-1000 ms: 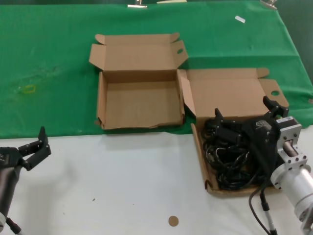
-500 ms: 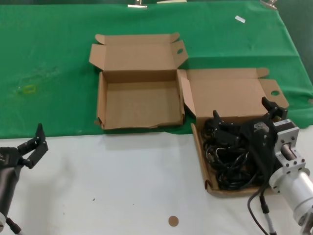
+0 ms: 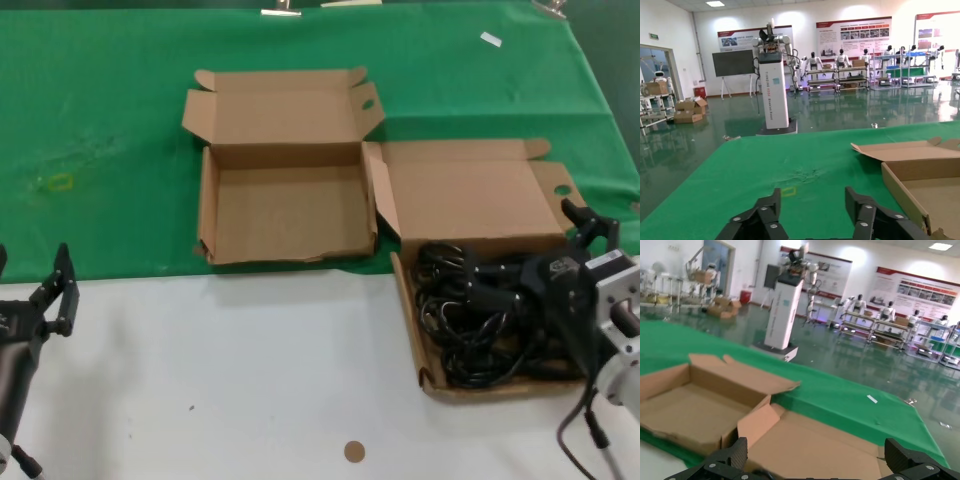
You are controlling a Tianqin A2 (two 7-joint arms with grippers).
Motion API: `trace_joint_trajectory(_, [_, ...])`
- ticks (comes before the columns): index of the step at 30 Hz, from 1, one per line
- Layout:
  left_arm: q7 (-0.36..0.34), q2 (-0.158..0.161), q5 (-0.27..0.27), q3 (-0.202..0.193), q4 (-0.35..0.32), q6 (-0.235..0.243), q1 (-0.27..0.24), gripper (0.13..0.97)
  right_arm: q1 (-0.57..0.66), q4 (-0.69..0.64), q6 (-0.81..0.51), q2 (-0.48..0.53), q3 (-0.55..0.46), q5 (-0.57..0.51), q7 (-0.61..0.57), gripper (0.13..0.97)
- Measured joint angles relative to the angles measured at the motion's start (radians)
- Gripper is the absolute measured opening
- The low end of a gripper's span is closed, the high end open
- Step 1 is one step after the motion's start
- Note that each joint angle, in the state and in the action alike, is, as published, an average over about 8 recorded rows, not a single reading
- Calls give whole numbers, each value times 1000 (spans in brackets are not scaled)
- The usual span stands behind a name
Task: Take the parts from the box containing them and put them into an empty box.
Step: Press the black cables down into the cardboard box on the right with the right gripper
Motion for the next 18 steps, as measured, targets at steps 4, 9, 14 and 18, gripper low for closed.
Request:
trace_joint_trajectory(4, [0, 0, 0, 0, 0, 0, 0, 476, 15, 25, 17, 133, -71, 82, -28, 966])
trace_joint_trajectory(9, [0, 0, 0, 0, 0, 0, 0, 368, 73, 32, -6, 298, -180, 160, -47, 966])
trace_joint_trajectory(14, [0, 0, 0, 0, 0, 0, 0, 278, 179, 21, -56, 432, -305, 203, -51, 966])
trace_joint_trajectory(18, [0, 0, 0, 0, 0, 0, 0, 224, 301, 7, -114, 520, -428, 195, -29, 966])
